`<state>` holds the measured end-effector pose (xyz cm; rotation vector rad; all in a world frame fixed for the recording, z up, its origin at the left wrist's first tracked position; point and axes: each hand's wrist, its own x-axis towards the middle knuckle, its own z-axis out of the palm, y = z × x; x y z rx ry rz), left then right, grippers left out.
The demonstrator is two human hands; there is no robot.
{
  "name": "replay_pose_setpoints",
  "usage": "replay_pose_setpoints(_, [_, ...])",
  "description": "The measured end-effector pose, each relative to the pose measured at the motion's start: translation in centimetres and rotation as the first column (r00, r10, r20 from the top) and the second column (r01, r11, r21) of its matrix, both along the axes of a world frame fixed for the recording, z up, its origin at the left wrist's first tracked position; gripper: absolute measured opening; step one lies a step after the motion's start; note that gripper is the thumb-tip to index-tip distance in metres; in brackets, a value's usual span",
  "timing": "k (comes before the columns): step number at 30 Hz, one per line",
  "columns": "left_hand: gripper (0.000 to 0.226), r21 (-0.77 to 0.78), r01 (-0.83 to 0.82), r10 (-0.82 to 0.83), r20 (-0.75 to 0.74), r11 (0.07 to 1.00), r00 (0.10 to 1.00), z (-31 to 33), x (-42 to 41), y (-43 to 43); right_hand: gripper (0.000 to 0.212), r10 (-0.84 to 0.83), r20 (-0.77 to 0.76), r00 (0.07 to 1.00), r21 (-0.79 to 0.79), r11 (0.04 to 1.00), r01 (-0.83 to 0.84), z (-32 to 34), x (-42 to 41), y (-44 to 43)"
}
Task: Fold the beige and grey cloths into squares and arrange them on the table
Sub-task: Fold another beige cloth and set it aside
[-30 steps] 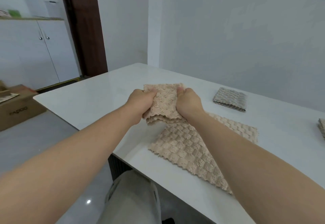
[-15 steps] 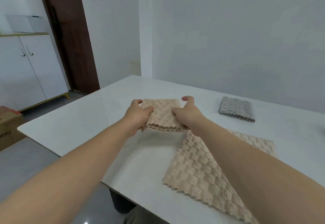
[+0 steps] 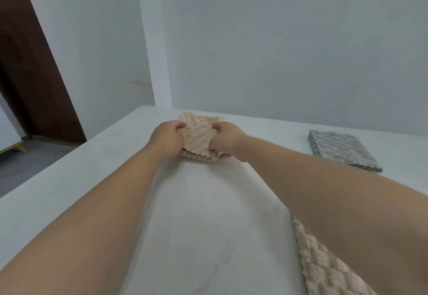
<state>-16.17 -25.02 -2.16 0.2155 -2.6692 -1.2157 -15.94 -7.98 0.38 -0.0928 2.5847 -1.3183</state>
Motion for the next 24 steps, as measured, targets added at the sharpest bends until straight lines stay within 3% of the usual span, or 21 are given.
replay_pose_setpoints(5, [0.057,-0.176,0.022,-0.026,-0.021,0.984,0.999,-1.1,-5.5,-2.6,0.073,0.028,-0.053,0.998,0.113,0.993,-0.022,-0.7,-5.3,-3.0])
replay_pose_setpoints(10, [0.051,-0.217,0.006,-0.015,-0.037,0.976,0.999,-3.1,-8.5,-4.1,0.063,0.031,-0.064,0.997,0.188,0.982,-0.018,-1.9,-8.2,-4.1])
replay_pose_setpoints(13, [0.043,-0.326,-0.025,-0.005,-0.091,0.945,0.996,-5.2,-8.9,-4.3,0.054,0.071,-0.111,0.991,0.355,0.935,-0.027,-2.8,-9.1,-4.6])
replay_pose_setpoints(18, [0.043,-0.567,-0.088,0.043,-0.092,0.819,0.995,-5.2,-8.4,-3.6,0.071,0.177,-0.137,0.975,0.548,0.833,-0.074,-4.1,-9.5,-5.0])
replay_pose_setpoints(22, [0.047,-0.580,-0.077,0.050,-0.062,0.811,0.997,-4.9,-7.9,-4.0,0.059,0.225,-0.102,0.969,0.527,0.839,-0.139,-3.0,-9.1,-4.4])
replay_pose_setpoints(24, [0.045,-0.548,-0.147,0.055,-0.181,0.823,0.982,-4.7,-7.3,-3.9,0.056,0.238,-0.148,0.960,0.508,0.851,-0.133,-2.0,-8.3,-3.4])
